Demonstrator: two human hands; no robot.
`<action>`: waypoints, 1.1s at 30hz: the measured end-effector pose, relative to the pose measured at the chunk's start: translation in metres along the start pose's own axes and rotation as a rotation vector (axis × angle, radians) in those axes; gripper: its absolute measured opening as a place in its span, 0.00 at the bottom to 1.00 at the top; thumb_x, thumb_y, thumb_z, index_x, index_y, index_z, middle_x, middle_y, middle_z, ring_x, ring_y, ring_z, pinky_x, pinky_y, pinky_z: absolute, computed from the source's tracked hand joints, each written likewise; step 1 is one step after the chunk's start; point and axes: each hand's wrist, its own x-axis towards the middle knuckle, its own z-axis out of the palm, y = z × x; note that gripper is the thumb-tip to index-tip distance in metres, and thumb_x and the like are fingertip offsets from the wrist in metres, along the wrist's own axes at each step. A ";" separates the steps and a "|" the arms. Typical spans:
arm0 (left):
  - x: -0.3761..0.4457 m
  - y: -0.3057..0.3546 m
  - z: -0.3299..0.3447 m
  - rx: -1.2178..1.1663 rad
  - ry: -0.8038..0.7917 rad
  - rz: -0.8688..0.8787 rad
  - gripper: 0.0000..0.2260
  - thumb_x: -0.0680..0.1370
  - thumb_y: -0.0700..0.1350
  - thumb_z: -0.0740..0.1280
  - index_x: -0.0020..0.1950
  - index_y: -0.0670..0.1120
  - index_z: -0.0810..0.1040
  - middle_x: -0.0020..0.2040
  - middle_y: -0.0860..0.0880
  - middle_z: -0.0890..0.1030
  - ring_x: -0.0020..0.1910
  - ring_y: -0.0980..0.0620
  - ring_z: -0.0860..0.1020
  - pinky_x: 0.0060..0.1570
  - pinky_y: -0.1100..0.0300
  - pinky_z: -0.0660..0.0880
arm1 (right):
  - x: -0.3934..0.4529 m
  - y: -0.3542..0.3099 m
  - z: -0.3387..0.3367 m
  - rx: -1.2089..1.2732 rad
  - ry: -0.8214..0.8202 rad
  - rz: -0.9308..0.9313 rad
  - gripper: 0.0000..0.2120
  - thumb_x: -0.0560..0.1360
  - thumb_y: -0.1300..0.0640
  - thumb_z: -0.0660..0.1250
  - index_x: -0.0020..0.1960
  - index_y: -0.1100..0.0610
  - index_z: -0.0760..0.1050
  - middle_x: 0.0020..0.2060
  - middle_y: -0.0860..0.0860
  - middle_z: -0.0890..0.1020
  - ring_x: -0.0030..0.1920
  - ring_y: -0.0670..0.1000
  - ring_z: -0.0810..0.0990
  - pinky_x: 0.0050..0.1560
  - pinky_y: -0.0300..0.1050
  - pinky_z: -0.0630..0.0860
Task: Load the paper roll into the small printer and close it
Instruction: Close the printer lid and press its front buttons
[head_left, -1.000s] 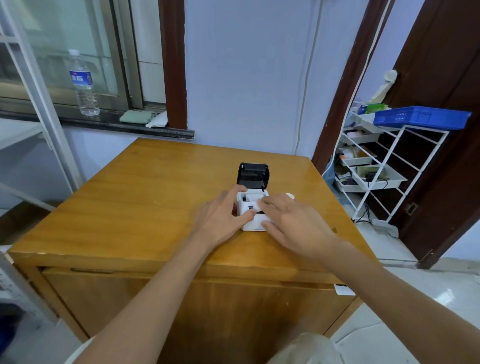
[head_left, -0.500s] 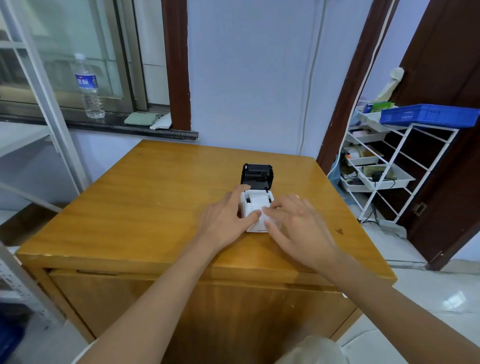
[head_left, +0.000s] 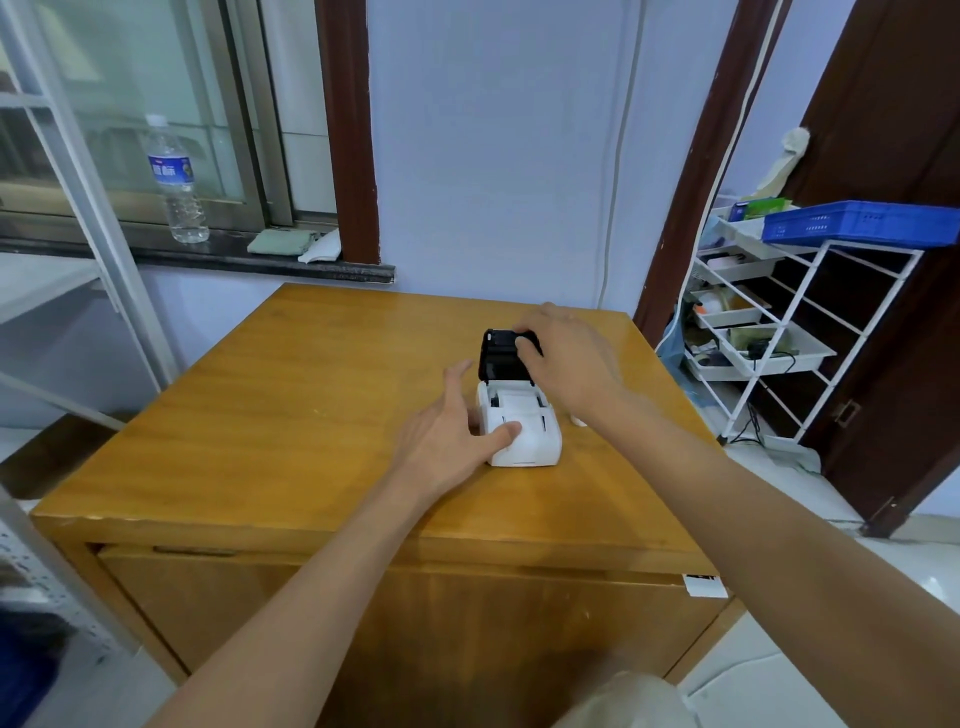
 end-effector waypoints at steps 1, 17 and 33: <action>-0.001 0.000 0.000 0.000 0.001 0.005 0.44 0.72 0.70 0.67 0.81 0.56 0.50 0.47 0.58 0.79 0.45 0.52 0.82 0.42 0.48 0.82 | -0.003 0.000 0.002 -0.012 0.051 -0.015 0.13 0.85 0.54 0.61 0.66 0.53 0.80 0.61 0.50 0.82 0.58 0.55 0.81 0.51 0.55 0.81; -0.001 0.004 -0.003 -0.088 -0.068 -0.023 0.47 0.69 0.70 0.73 0.81 0.57 0.56 0.77 0.56 0.73 0.69 0.47 0.77 0.62 0.50 0.75 | 0.012 0.019 -0.012 0.209 -0.548 0.071 0.19 0.80 0.51 0.74 0.70 0.50 0.79 0.67 0.52 0.81 0.57 0.50 0.79 0.60 0.45 0.73; 0.008 -0.009 0.000 -0.249 -0.146 -0.131 0.52 0.57 0.72 0.73 0.81 0.61 0.66 0.49 0.59 0.84 0.43 0.53 0.82 0.43 0.53 0.80 | 0.104 -0.005 -0.003 -0.278 -1.150 0.067 0.24 0.71 0.43 0.81 0.64 0.47 0.80 0.63 0.51 0.86 0.63 0.52 0.85 0.70 0.56 0.80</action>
